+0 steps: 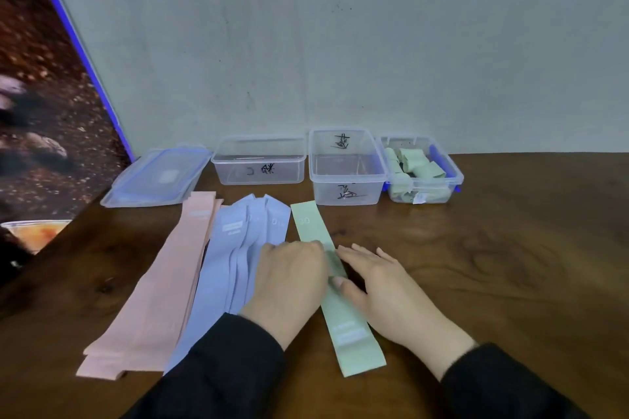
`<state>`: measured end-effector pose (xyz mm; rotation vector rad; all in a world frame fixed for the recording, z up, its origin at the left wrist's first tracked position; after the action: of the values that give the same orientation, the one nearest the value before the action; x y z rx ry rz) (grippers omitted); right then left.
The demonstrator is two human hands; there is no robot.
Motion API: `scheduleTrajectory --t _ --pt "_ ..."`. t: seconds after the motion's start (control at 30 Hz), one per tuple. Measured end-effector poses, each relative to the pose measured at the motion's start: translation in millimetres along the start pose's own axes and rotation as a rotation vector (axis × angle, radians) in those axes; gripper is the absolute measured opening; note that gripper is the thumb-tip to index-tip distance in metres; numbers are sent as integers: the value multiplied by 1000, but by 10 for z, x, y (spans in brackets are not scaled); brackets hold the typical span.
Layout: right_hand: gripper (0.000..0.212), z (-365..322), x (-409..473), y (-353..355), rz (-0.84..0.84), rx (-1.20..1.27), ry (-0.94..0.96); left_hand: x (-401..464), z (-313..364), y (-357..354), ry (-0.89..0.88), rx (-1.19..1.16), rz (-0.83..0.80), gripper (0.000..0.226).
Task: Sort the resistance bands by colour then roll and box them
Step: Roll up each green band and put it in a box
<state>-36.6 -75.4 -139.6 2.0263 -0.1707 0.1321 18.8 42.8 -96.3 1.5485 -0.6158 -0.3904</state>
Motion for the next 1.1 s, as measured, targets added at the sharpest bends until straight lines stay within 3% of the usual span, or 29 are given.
scheduleTrajectory --t 0.1,0.27,0.47,0.73,0.93,1.1 --pt "53 -65 -111 1 47 -30 17 -147 36 -144 25 -127 31 19" --pt "50 -138 -335 38 90 23 5 -225 174 -237 -2 -320 -71 41" --pt "39 -35 -601 260 196 98 -149 -203 294 -152 -48 -643 -8 58" --pt "51 -87 -631 267 92 31 -169 -372 166 20 -111 -403 29 40" --pt "47 74 -518 281 69 106 -222 -487 232 50 -200 -624 44 37" --pt "35 60 -619 366 126 168 -120 -609 214 -21 -237 -666 103 31"
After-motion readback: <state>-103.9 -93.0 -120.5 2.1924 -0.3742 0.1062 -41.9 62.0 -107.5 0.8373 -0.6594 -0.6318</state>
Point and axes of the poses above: each hand's wrist, its own x-axis towards the middle knuckle, its own y-axis out of the back of the hand, z = x × y, the point moved 6 cm from there along x, towards the middle knuckle, and after that the axes turned 2 degrees about z, right-handed, at the moved point
